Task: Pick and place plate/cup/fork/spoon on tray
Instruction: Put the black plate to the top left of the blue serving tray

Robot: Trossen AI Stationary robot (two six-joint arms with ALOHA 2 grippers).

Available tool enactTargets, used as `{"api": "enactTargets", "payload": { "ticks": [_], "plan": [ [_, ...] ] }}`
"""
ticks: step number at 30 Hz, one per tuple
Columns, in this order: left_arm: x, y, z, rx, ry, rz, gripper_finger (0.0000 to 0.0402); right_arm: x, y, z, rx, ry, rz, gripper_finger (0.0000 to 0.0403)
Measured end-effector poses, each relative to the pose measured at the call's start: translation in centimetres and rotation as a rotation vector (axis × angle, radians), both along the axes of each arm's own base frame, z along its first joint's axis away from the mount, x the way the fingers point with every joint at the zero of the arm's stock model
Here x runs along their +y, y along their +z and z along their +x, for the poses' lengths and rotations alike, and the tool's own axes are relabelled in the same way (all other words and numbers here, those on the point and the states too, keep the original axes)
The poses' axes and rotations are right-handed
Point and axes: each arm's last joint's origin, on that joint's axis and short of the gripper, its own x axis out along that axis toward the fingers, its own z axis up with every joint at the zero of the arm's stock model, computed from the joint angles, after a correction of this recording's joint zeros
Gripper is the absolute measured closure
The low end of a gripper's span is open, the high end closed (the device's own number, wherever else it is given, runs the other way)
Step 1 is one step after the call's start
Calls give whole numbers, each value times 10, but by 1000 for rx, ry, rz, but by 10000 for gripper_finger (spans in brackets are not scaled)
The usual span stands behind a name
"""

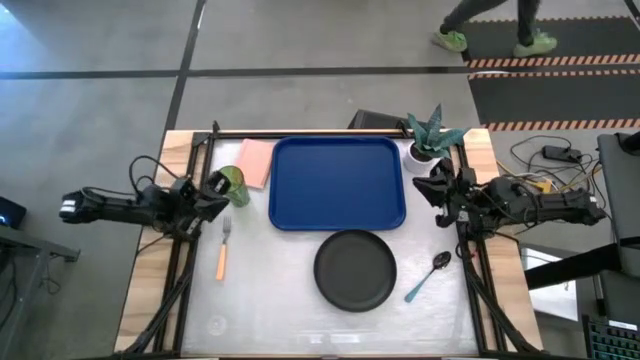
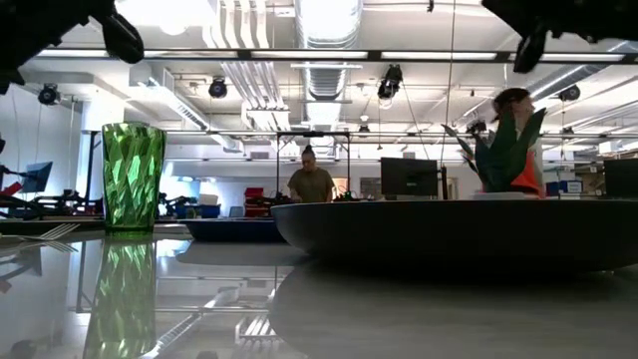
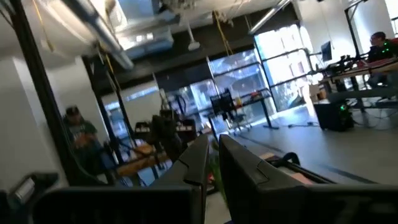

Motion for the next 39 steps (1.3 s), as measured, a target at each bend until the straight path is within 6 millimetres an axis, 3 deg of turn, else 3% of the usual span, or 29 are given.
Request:
{"api": "enactTargets", "payload": {
  "ticks": [5,12,23,28,32,39],
  "plan": [
    [0,-3,6,24,110,168,402,0,19,27,164,-7,-35,374],
    [0,-4,7,28,103,158,402,3,30,44,377,16,-11,374],
    [0,0,7,16,80,109,402,28,7,32,715,107,255,374],
    [0,5,3,-55,125,160,402,47,-4,28,810,163,234,374],
    [0,7,1,-98,166,205,402,59,-14,32,853,107,174,374],
    [0,7,-2,-119,180,217,402,67,-33,45,944,50,120,374]
  ]
}}
